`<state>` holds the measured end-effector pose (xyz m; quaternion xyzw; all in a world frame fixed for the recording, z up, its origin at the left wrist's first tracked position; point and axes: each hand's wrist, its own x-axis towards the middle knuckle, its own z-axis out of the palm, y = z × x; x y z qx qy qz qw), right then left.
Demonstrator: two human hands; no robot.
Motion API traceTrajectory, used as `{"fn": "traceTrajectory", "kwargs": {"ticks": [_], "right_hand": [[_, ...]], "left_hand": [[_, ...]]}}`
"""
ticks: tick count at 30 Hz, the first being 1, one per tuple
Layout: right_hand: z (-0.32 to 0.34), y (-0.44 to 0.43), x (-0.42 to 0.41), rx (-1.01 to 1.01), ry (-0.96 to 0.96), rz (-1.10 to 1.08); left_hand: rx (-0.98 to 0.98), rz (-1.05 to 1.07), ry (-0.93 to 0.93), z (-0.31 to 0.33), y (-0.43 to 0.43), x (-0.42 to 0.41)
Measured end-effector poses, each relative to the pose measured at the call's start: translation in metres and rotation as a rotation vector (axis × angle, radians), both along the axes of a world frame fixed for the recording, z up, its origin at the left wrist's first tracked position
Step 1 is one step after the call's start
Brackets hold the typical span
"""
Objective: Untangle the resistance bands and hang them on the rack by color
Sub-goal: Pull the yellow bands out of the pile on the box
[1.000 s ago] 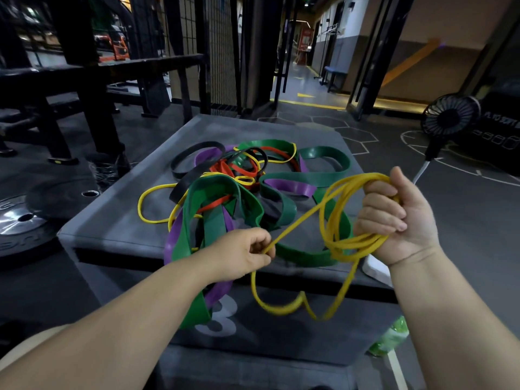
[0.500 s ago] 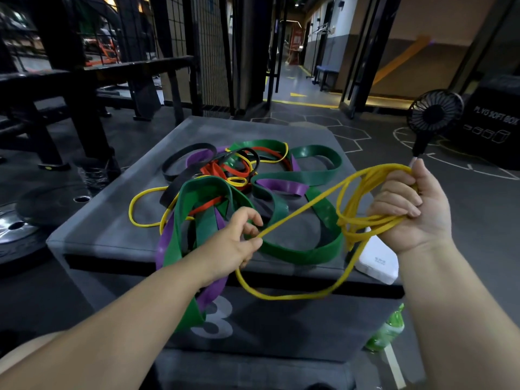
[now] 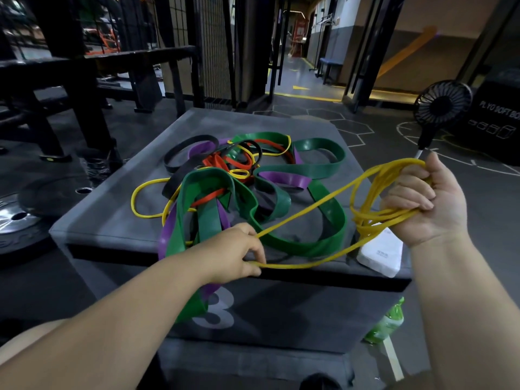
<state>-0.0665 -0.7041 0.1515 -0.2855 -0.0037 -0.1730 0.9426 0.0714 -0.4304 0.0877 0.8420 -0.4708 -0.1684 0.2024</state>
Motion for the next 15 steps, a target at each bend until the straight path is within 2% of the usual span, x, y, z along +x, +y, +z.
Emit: {"fn": "traceTrajectory", "kwargs": {"ticks": [4, 8, 10, 15], "right_hand": [[0.002, 0.004, -0.001, -0.048, 0.05, -0.053], [0.006, 0.009, -0.002, -0.162, 0.123, -0.036], [0.007, 0.014, -0.002, -0.21, 0.144, -0.003], [0.007, 0.035, 0.006, -0.384, 0.157, 0.143]], "left_hand": [[-0.209, 0.042, 0.107, 0.002, 0.002, 0.007], [-0.528, 0.187, 0.202, 0.013, 0.004, 0.011], [-0.611, 0.264, 0.269, 0.019, 0.006, 0.012], [-0.747, 0.348, 0.616, 0.031, -0.001, -0.004]]}}
